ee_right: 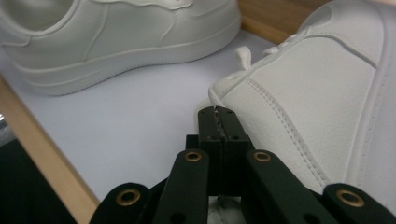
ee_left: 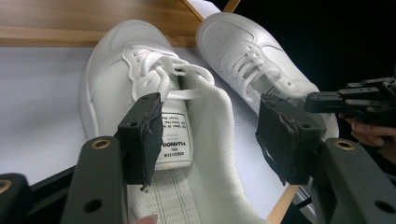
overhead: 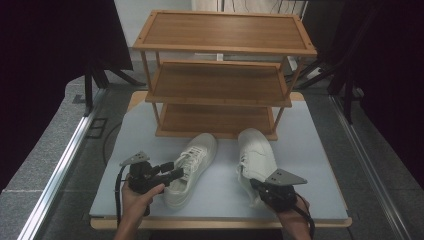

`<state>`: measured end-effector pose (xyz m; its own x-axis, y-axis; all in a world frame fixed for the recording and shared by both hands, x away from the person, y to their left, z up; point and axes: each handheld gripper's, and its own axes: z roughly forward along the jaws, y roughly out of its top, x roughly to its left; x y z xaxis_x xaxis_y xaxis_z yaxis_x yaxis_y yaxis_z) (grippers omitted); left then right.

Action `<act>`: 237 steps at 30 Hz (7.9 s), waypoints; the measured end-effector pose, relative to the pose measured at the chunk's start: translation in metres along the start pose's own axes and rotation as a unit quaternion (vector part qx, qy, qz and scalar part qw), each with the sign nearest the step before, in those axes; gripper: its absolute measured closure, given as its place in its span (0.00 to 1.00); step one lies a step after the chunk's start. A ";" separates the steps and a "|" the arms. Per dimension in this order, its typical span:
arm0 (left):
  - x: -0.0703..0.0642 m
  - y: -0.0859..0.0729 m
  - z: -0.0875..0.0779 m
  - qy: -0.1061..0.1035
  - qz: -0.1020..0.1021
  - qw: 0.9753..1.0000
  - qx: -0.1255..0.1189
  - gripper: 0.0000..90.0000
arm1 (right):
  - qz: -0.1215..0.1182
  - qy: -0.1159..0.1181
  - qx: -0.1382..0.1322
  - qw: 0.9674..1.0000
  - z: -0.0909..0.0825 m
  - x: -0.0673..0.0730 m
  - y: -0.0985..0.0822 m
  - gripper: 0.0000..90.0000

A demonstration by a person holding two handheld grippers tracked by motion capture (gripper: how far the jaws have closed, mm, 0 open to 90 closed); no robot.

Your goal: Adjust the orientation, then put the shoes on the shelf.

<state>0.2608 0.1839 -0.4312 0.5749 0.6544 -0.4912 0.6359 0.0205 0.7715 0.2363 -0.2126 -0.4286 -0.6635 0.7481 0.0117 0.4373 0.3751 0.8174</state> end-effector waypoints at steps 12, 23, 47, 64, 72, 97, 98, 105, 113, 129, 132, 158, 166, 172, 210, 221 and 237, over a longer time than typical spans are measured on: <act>0.001 -0.004 0.007 -0.004 -0.009 1.000 0.012 0.45 | 0.127 -0.026 -0.045 0.991 -0.033 -0.069 -0.025 1.00; 0.004 -0.005 0.007 -0.011 -0.015 1.000 0.012 0.46 | 0.082 -0.023 -0.052 0.995 -0.048 -0.053 -0.013 0.97; 0.012 -0.007 -0.002 -0.017 -0.028 0.999 0.002 0.46 | 0.096 -0.030 0.008 0.995 -0.057 -0.075 -0.035 1.00; 0.011 -0.009 -0.011 0.021 -0.017 1.000 -0.007 0.46 | 0.057 -0.047 -0.063 0.995 -0.068 -0.078 -0.022 0.66; 0.005 0.000 -0.011 0.036 0.010 0.999 -0.004 0.46 | 0.059 -0.052 -0.077 0.994 -0.070 -0.092 -0.019 0.56; 0.024 0.021 0.041 0.083 0.042 0.993 0.067 0.41 | 0.040 -0.004 0.017 0.999 -0.028 -0.164 -0.011 0.43; 0.025 0.021 0.044 0.088 0.048 0.992 0.076 0.41 | 0.034 -0.003 0.025 0.999 -0.024 -0.163 -0.012 0.44; 0.033 0.018 0.060 0.095 0.041 0.990 0.094 0.46 | 0.033 -0.002 0.054 0.998 -0.005 -0.175 -0.015 0.53; 0.031 0.020 0.062 0.104 0.060 0.989 0.089 0.68 | 0.065 0.028 0.040 0.997 0.004 -0.185 -0.021 0.79; 0.020 0.014 0.059 0.150 0.117 0.980 0.055 0.92 | 0.041 0.002 0.035 0.999 0.002 -0.179 -0.020 0.92; 0.019 0.015 0.052 0.143 0.111 0.983 0.034 0.92 | 0.041 -0.002 0.026 0.999 -0.001 -0.176 -0.020 0.92; 0.013 0.034 -0.002 -0.058 -0.020 0.988 -0.139 0.91 | 0.267 0.115 -0.200 0.936 -0.035 -0.150 -0.018 0.92; 0.009 0.050 -0.015 -0.066 -0.028 0.984 -0.163 0.91 | 0.270 0.133 -0.240 0.923 -0.050 -0.142 0.007 0.92; 0.006 0.061 -0.018 -0.067 -0.030 0.981 -0.179 0.91 | 0.265 0.132 -0.256 0.920 -0.055 -0.141 0.024 0.92; -0.005 0.159 0.014 -0.045 -0.039 0.981 -0.185 0.91 | 0.332 0.084 -0.267 0.901 -0.024 -0.138 0.113 0.91; -0.009 0.190 0.031 -0.023 -0.027 0.983 -0.180 0.91 | 0.354 0.048 -0.255 0.898 -0.008 -0.149 0.141 0.91; -0.003 0.213 0.075 0.031 -0.060 0.979 -0.194 0.91 | 0.381 -0.010 -0.236 0.894 0.034 -0.147 0.178 0.91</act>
<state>0.4332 0.1299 -0.2954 0.4679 0.6742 -0.5714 0.4466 0.3775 0.8112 0.4322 -0.2373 -0.3040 -0.2697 0.6995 0.6619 0.4491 -0.5166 0.7290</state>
